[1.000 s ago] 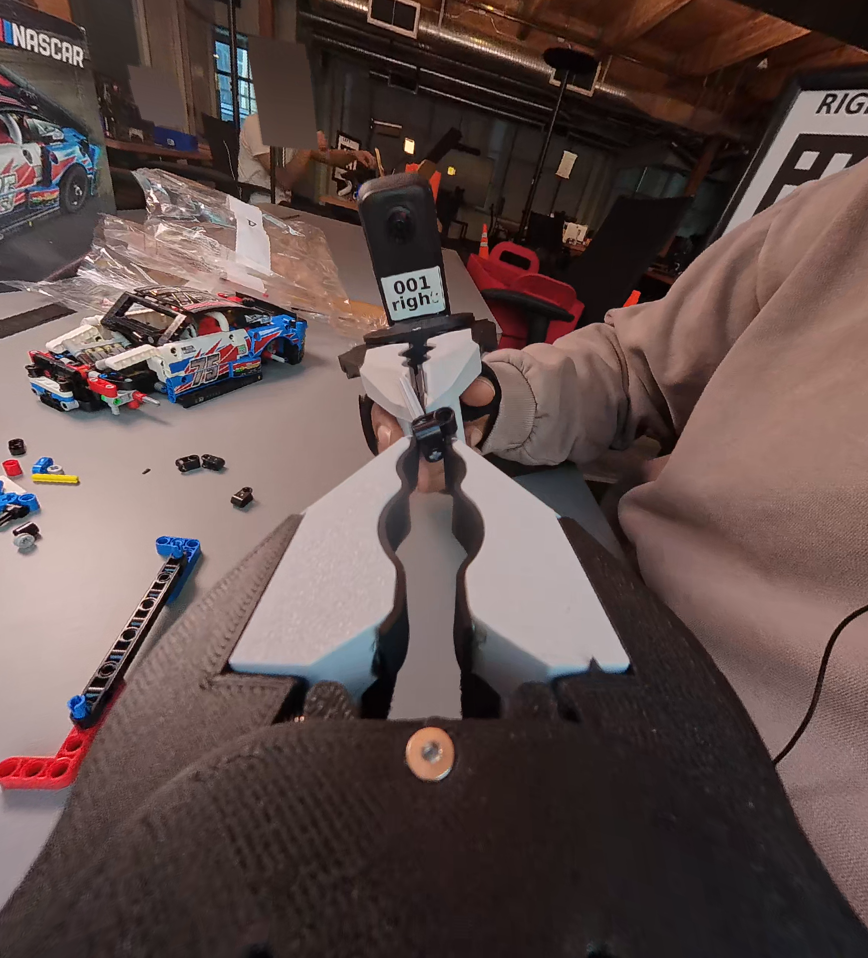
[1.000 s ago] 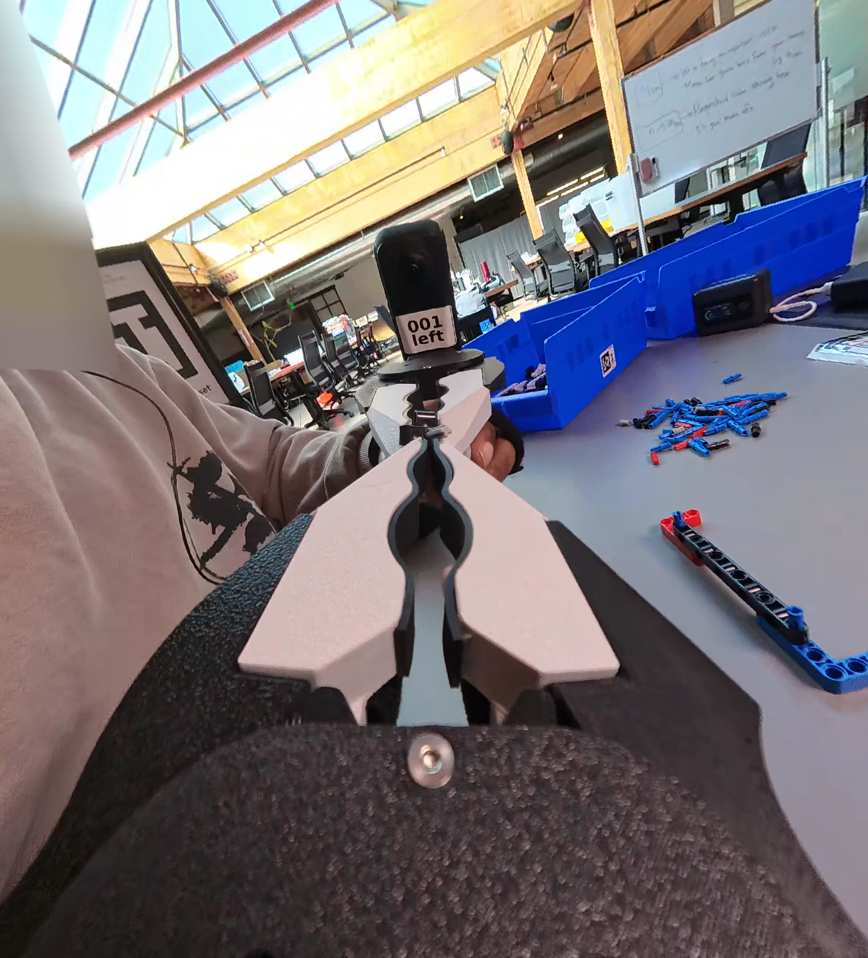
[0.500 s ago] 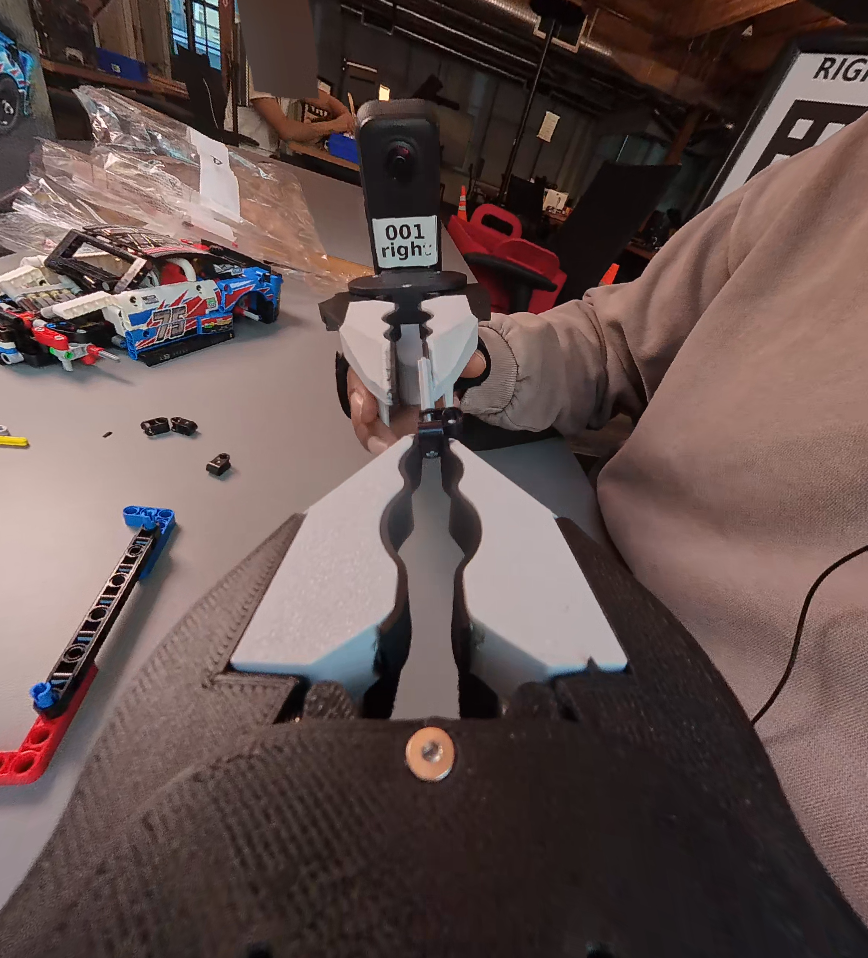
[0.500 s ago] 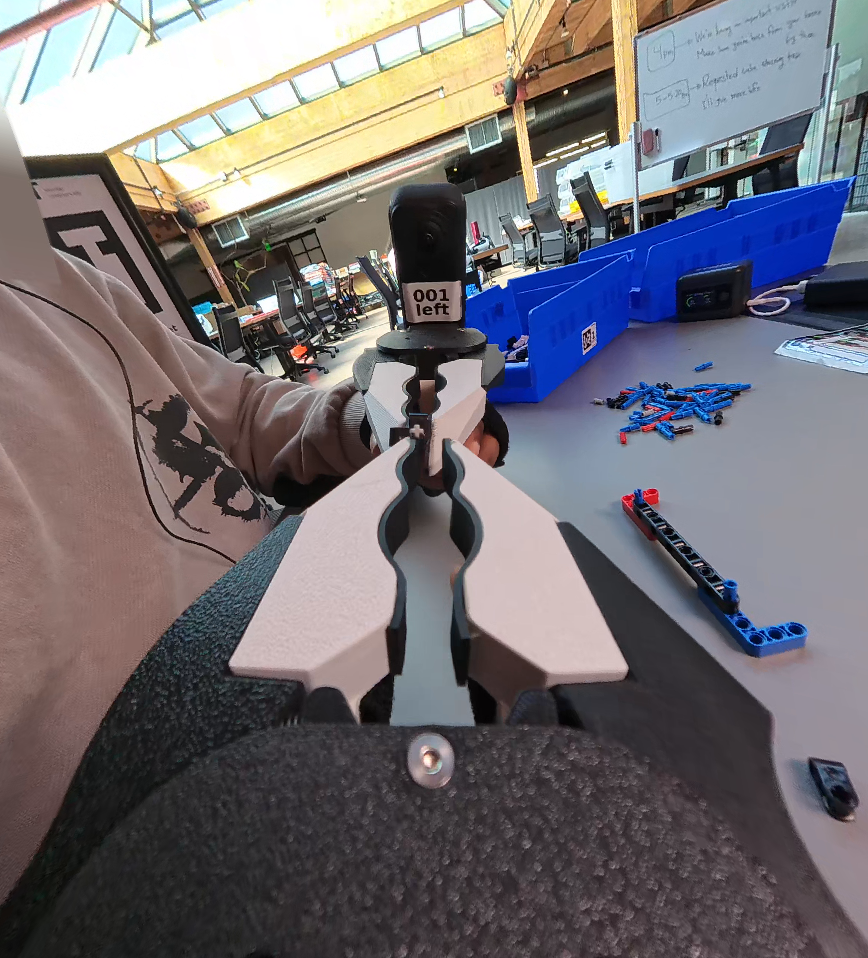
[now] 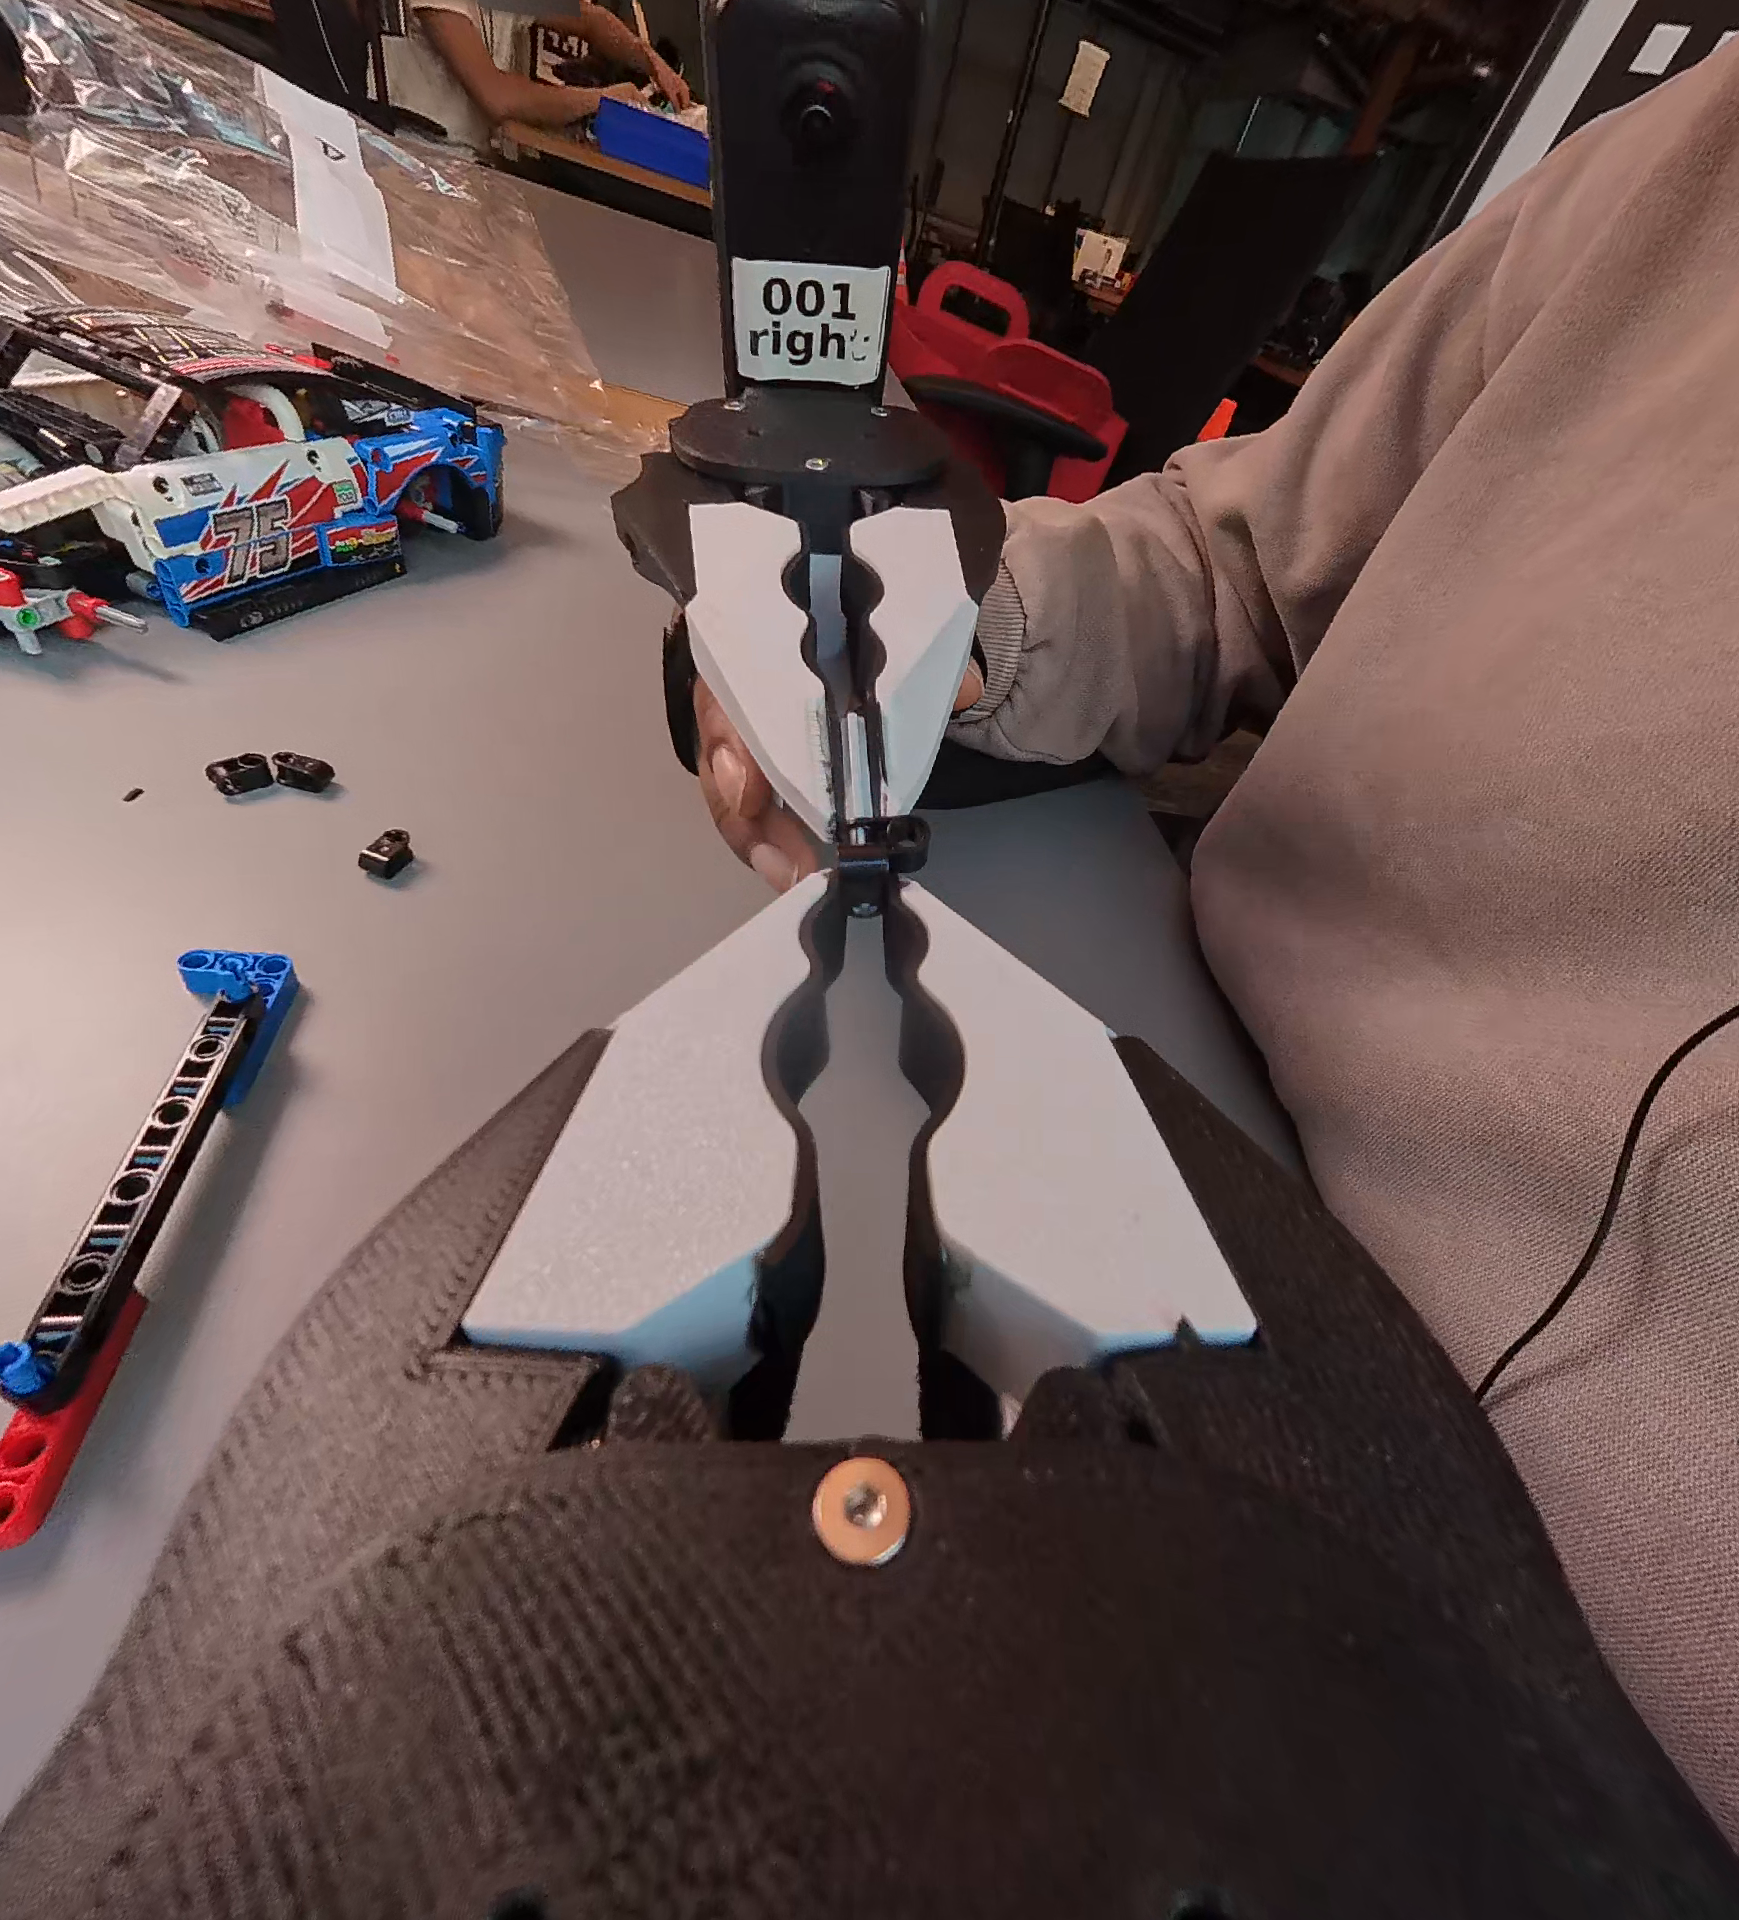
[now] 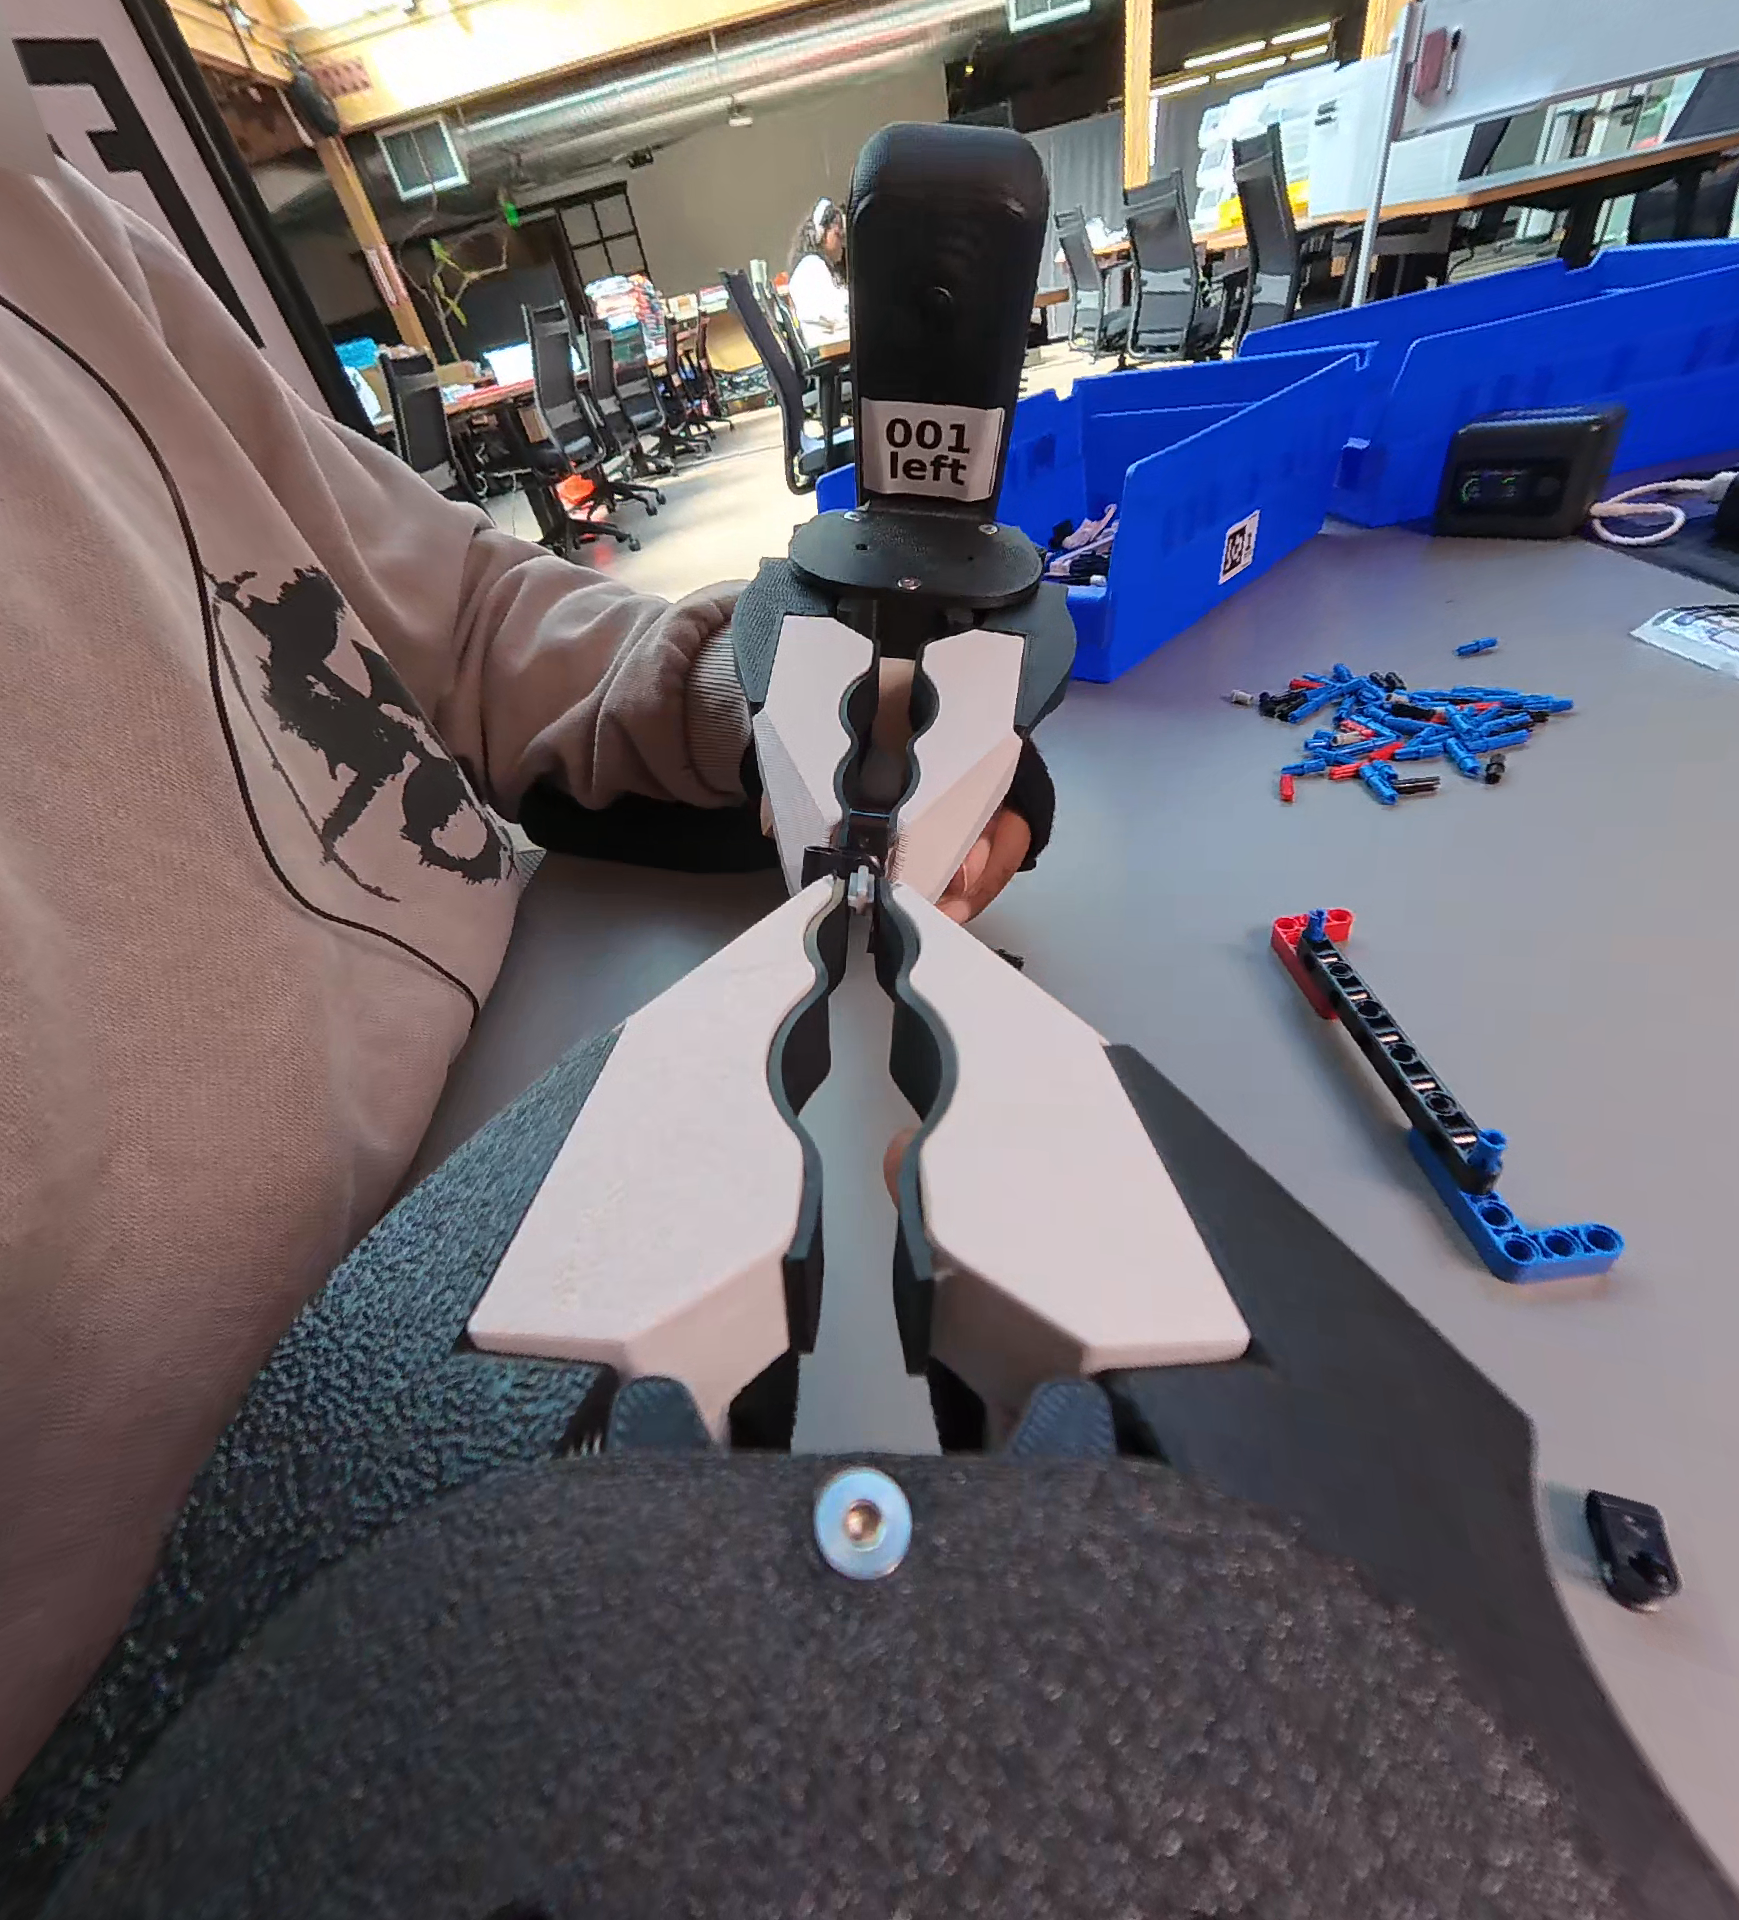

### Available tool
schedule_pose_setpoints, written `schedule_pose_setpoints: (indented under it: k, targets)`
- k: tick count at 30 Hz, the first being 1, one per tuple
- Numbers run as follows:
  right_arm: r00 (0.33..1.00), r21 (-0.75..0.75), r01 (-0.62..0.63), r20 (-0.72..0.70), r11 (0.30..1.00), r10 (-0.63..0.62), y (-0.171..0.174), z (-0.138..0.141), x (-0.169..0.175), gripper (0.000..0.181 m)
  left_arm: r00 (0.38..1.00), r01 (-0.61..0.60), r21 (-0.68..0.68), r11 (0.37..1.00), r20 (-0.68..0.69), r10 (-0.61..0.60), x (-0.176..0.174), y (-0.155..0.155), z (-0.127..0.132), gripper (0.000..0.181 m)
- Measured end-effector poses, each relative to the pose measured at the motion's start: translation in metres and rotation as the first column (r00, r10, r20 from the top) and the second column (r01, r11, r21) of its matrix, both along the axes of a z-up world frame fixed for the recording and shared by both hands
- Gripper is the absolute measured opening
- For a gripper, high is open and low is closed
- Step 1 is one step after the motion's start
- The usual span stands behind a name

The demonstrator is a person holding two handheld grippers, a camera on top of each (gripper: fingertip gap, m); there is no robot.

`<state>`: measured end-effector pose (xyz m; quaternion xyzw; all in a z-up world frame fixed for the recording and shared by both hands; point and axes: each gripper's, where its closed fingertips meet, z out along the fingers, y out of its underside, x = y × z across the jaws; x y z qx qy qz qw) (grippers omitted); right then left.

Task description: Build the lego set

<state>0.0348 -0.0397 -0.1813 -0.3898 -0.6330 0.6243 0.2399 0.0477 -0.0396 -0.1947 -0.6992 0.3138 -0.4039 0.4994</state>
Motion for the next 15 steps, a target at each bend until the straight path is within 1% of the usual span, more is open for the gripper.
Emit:
schedule_pose_setpoints:
  k: [11, 12, 15]
  targets:
    - [0.999, 0.023, 0.041, -0.032, 0.999, -0.041, 0.004, 0.001, -0.001, 0.002, 0.999, -0.037, -0.002, 0.999, 0.032, 0.037, -0.004, 0.004, 0.0, 0.007]
    - [0.998, 0.013, 0.049, -0.042, 0.999, -0.049, 0.007, 0.004, -0.001, 0.002, 0.998, -0.052, 0.001, 0.999, 0.035, 0.052, -0.007, 0.005, 0.0, 0.012]
    - [0.994, -0.018, 0.09, -0.063, 0.996, -0.091, 0.017, 0.011, -0.002, 0.002, 0.994, -0.088, 0.012, 0.996, 0.061, 0.087, -0.012, 0.009, 0.005, 0.035]
